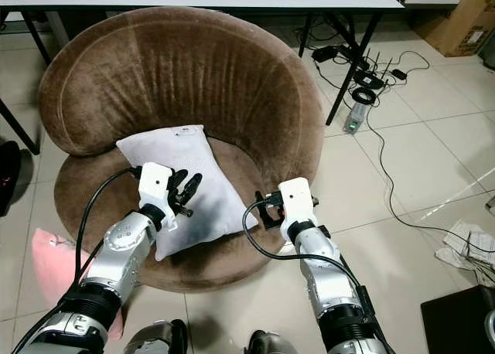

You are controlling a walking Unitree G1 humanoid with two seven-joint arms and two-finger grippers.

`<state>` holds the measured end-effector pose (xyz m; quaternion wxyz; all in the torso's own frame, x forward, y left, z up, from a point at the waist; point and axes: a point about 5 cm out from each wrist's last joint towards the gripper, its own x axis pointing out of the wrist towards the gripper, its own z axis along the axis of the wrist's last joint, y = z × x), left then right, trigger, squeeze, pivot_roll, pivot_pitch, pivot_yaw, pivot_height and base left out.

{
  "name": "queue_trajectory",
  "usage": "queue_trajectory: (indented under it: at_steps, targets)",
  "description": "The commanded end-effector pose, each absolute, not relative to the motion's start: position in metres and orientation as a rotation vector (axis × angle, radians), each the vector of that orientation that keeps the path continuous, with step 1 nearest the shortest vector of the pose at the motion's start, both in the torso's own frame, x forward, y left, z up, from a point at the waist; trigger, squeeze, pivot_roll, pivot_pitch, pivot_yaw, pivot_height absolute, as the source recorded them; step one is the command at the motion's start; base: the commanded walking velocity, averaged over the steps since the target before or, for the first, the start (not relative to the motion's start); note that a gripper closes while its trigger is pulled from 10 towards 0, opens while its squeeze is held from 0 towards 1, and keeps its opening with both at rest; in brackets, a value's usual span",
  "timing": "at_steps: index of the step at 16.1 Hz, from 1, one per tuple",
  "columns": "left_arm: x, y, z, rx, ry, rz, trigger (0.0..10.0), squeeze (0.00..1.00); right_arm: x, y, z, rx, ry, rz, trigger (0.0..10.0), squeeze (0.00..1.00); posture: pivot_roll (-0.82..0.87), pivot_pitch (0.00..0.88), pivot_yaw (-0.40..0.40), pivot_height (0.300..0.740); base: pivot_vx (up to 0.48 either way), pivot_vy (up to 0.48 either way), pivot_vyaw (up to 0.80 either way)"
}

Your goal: Move the pillow to the sofa from floor

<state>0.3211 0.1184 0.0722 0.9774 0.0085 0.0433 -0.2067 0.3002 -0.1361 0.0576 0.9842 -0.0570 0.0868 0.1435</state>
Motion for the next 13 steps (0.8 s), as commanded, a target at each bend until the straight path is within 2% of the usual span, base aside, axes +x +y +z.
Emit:
queue_trajectory:
  at_steps: [1, 6, 13]
  targets:
    - [0.3208, 0.1173, 0.0729, 0.004, 0.079, -0.417, 10.0, 0.0, 0.3003, -0.1393, 0.0578, -0.122, 0.186, 0.278, 10.0, 0.0, 0.07, 0.114, -0.076, 0.74, 0.0, 0.0, 0.0]
    - [0.3205, 0.118, 0.0741, 0.0, 0.07, -0.411, 10.0, 0.0, 0.2981, -0.1384, 0.0551, -0.124, 0.199, 0.28, 10.0, 0.0, 0.07, 0.121, -0.074, 0.74, -0.359, 0.0, 0.0]
    - [0.3208, 0.1163, 0.0755, -0.009, 0.06, -0.403, 10.0, 0.0, 0.2956, -0.1384, 0.0535, -0.127, 0.212, 0.28, 10.0, 0.0, 0.06, 0.13, -0.071, 0.74, 0.0, 0.0, 0.0]
